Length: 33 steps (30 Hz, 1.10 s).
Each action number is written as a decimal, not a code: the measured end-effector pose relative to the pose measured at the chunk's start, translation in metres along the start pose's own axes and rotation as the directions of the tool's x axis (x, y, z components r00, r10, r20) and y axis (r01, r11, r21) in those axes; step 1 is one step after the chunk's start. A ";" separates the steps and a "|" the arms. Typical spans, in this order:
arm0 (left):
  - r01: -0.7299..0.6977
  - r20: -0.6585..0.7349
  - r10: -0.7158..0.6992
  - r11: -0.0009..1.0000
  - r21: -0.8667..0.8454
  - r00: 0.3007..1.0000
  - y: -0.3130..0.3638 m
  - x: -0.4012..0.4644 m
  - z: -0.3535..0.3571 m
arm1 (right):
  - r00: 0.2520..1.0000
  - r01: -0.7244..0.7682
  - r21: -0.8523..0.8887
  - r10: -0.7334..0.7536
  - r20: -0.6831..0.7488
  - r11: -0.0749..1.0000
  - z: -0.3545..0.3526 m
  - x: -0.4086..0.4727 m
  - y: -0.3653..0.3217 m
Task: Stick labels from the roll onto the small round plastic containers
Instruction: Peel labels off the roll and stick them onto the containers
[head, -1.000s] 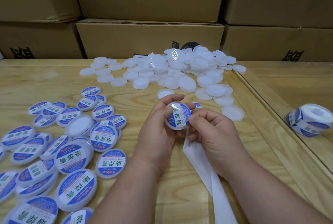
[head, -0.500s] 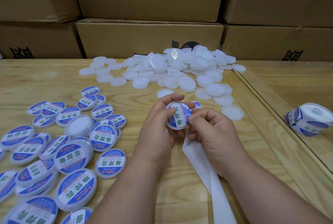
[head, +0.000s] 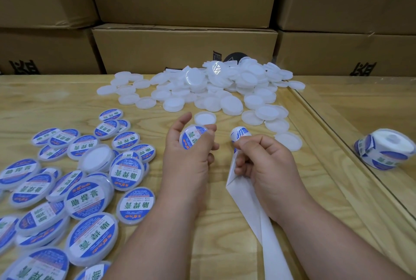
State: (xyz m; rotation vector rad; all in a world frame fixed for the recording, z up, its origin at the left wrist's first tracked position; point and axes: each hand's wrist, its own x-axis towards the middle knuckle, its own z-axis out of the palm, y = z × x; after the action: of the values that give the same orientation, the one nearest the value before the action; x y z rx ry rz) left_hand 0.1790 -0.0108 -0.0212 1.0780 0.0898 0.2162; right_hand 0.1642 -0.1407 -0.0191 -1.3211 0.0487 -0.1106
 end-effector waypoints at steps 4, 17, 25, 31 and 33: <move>0.013 -0.068 -0.009 0.998 0.056 0.998 -0.001 0.001 -0.001 | 1.000 0.002 -0.028 -0.002 -0.010 1.000 -0.001 0.000 0.000; -0.051 -0.391 -0.046 0.971 -0.235 0.919 0.010 0.007 -0.004 | 1.000 0.022 -0.076 -0.021 0.017 0.997 0.000 -0.002 -0.002; -0.180 -0.506 -0.076 0.881 -0.437 0.859 0.023 0.012 -0.017 | 0.999 0.029 -0.076 -0.026 0.038 0.997 -0.001 -0.001 0.000; -0.186 -0.454 0.053 0.949 -0.253 0.889 0.020 0.007 -0.014 | 0.999 0.021 -0.075 -0.018 0.032 0.997 -0.001 -0.001 -0.001; -0.224 -0.427 0.152 0.967 -0.122 0.891 0.017 0.006 -0.014 | 1.000 0.016 -0.074 -0.014 0.028 0.997 0.000 -0.001 -0.001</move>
State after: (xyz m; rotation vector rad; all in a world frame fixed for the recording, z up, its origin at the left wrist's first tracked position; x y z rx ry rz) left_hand 0.1799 0.0107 -0.0125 0.8566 0.3446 0.6203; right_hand 0.1633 -0.1410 -0.0184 -1.3969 0.0202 -0.1041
